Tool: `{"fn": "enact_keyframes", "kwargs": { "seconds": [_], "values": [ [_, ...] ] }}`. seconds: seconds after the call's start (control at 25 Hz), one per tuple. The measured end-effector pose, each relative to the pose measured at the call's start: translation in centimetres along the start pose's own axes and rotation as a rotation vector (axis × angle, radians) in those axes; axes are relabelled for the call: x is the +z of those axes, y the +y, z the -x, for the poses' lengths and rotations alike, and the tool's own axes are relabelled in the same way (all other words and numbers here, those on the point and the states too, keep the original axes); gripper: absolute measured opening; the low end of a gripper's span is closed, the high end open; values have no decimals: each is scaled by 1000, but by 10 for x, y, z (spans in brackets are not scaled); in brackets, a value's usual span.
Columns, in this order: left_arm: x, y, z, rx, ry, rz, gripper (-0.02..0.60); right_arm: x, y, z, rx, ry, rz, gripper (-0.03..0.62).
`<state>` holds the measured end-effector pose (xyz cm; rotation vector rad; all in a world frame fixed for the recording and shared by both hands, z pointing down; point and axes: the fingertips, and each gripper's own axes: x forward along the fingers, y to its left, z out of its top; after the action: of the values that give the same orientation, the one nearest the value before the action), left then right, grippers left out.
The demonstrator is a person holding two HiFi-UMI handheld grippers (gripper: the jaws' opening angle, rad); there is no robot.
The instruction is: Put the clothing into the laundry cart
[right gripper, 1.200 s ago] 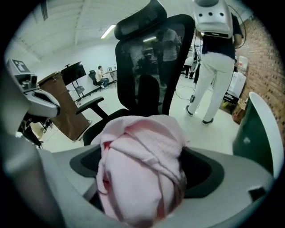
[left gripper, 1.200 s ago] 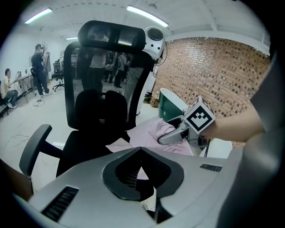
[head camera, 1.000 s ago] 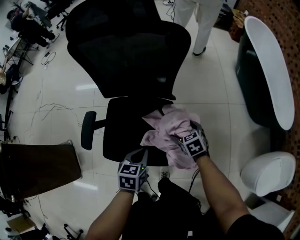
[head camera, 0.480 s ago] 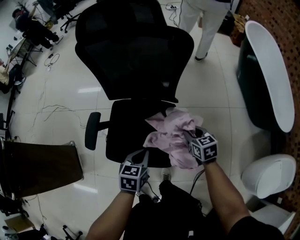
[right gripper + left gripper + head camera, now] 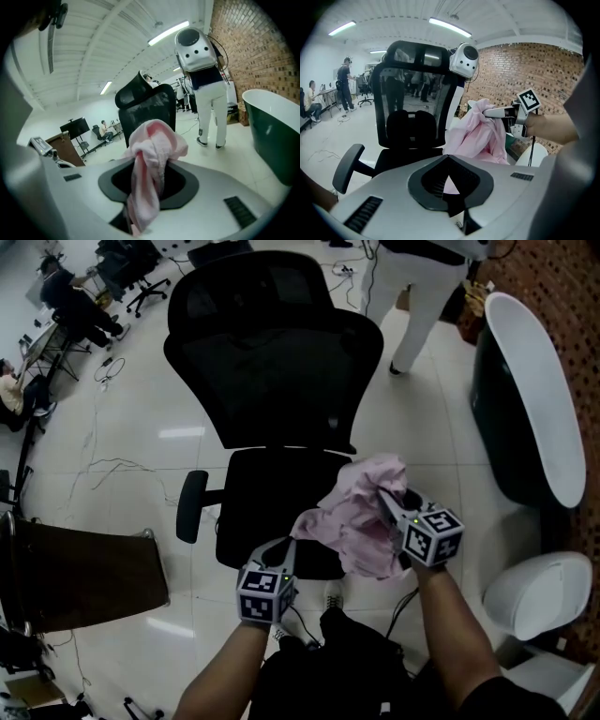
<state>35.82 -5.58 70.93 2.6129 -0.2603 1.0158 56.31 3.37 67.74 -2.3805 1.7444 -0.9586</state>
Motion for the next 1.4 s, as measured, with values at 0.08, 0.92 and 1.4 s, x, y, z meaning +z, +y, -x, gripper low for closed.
{"fn": "enact_keyframes", "kwargs": {
  "seconds": [0.08, 0.92, 1.4],
  "values": [
    [9, 0, 7, 3, -29, -3, 0, 15, 7, 5, 18, -39, -10, 129],
    [105, 48, 135, 142, -329, -30, 0, 180, 128, 66, 225, -335, -13, 126],
    [107, 100, 226, 257, -404, -52, 0, 237, 227, 77, 313, -408, 59, 126]
  ]
}}
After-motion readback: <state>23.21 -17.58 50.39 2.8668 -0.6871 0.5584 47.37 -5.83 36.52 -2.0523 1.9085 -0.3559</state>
